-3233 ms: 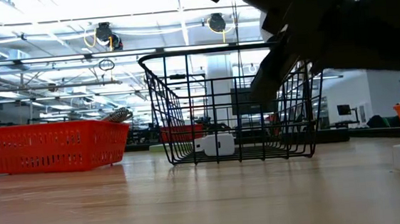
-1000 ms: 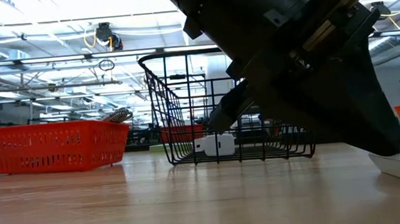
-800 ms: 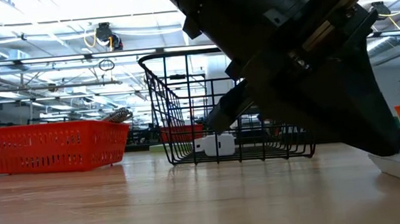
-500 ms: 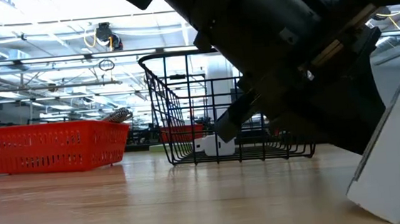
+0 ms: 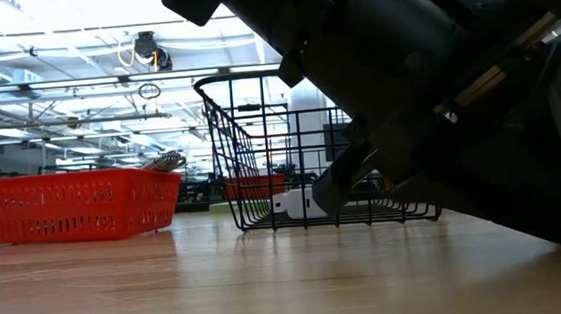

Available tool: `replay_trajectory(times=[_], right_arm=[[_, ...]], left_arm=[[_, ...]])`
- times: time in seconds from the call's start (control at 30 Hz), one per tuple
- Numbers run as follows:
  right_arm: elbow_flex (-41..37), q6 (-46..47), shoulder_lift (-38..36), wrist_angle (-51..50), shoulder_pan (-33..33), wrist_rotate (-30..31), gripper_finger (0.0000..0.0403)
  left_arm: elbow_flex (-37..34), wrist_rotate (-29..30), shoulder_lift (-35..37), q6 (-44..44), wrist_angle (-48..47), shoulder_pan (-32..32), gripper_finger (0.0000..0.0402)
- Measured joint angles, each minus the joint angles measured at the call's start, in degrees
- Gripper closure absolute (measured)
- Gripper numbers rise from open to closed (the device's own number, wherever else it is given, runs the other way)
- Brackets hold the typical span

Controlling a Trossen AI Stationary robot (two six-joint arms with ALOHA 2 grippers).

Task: Pick and place items into bin
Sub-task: Put the bottom card reader box into the orange basket

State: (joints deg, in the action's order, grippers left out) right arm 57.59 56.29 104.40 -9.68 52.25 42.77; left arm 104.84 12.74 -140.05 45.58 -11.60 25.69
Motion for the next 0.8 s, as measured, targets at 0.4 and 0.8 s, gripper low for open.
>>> replay_trajectory(times=[0.4, 0.8], right_arm=[[-0.59, 1.16, -0.11, 0.7, 0.23, -0.62, 0.0403], [-0.62, 1.42, -0.17, 0.89, 0.31, -0.81, 0.0403]], left_arm=[[-0.11, -0.05, 1.88, -1.57, 1.35, 0.37, 0.038], [-0.11, 0.38, 2.12, -2.14, 2.3, 0.35, 0.0384]])
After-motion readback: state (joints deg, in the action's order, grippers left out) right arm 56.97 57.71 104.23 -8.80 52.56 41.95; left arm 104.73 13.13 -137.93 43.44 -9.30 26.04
